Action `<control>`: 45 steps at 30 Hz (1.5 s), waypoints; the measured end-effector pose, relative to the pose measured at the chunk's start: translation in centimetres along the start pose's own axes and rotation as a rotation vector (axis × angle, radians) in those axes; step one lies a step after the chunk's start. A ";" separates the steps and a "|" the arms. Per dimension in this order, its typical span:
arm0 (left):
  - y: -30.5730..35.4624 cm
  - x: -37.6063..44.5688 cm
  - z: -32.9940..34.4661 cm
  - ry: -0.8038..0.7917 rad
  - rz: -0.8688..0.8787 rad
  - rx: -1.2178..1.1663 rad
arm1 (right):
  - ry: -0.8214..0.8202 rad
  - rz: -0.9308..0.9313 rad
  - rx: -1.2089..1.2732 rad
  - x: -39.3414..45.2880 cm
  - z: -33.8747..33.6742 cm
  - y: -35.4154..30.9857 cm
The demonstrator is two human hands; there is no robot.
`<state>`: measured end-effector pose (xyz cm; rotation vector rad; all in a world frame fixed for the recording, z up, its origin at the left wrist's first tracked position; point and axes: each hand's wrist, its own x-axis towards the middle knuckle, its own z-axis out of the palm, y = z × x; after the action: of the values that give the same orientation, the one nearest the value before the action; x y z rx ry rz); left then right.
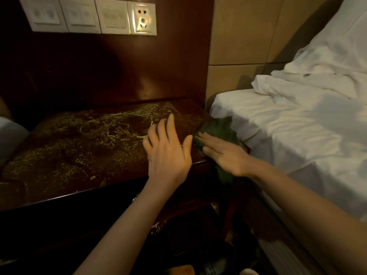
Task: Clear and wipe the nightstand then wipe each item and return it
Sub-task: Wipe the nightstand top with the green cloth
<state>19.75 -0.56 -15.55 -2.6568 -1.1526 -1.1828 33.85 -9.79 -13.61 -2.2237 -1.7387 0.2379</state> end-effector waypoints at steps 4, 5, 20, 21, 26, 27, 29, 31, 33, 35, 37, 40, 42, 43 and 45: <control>0.0 0.0 -0.5 0.122 -0.031 -0.183 | 0.018 0.078 -0.051 0.9 -1.0 0.4; -0.1 -0.3 -0.7 0.177 -0.014 -0.238 | 0.018 0.125 -0.088 1.9 -1.2 0.9; -5.1 -2.0 -4.7 0.402 0.110 -0.555 | 0.082 0.080 -0.114 0.9 0.5 -1.8; -6.5 -2.2 -5.4 0.426 0.138 -0.419 | 0.142 0.153 -0.149 1.1 0.2 -0.8; -9.5 -2.4 -5.4 0.374 0.136 0.022 | 0.158 0.403 -0.134 3.1 1.1 -1.4; -9.4 -2.2 -5.3 0.374 0.085 -0.007 | 0.167 0.405 -0.130 3.4 1.4 -2.1; -9.2 -2.2 -5.4 0.402 0.029 -0.100 | 0.192 0.380 -0.139 3.4 2.2 -3.7; -9.3 -2.5 -5.5 0.457 0.091 -0.175 | 0.206 0.320 -0.156 3.2 3.2 -5.9; -9.6 -2.9 -5.5 0.480 0.183 -0.253 | 0.211 0.231 -0.160 3.3 4.5 -8.7; -9.6 -3.2 -5.8 0.494 0.193 -0.370 | 0.224 0.137 -0.161 3.6 6.0 -11.9; -9.6 -3.7 -6.7 0.543 0.101 -0.498 | 0.235 0.032 -0.145 3.8 7.1 -15.1; -10.3 -5.2 -8.3 0.657 0.006 -0.579 | 0.164 -0.216 -0.089 3.2 8.4 -19.0; -11.5 -6.7 -9.5 0.715 0.014 -0.568 | 0.079 -0.390 -0.048 2.1 8.4 -19.7; -12.2 -7.3 -10.2 0.733 0.020 -0.554 | 0.049 -0.436 -0.039 1.8 8.0 -19.3; -13.8 -8.4 -11.3 0.752 0.011 -0.513 | 0.046 -0.395 -0.027 1.5 6.8 -17.5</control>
<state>0.12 0.99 -16.66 -2.0672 -0.7564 -2.4296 16.06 -3.56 -14.01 -1.8333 -2.1140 0.0711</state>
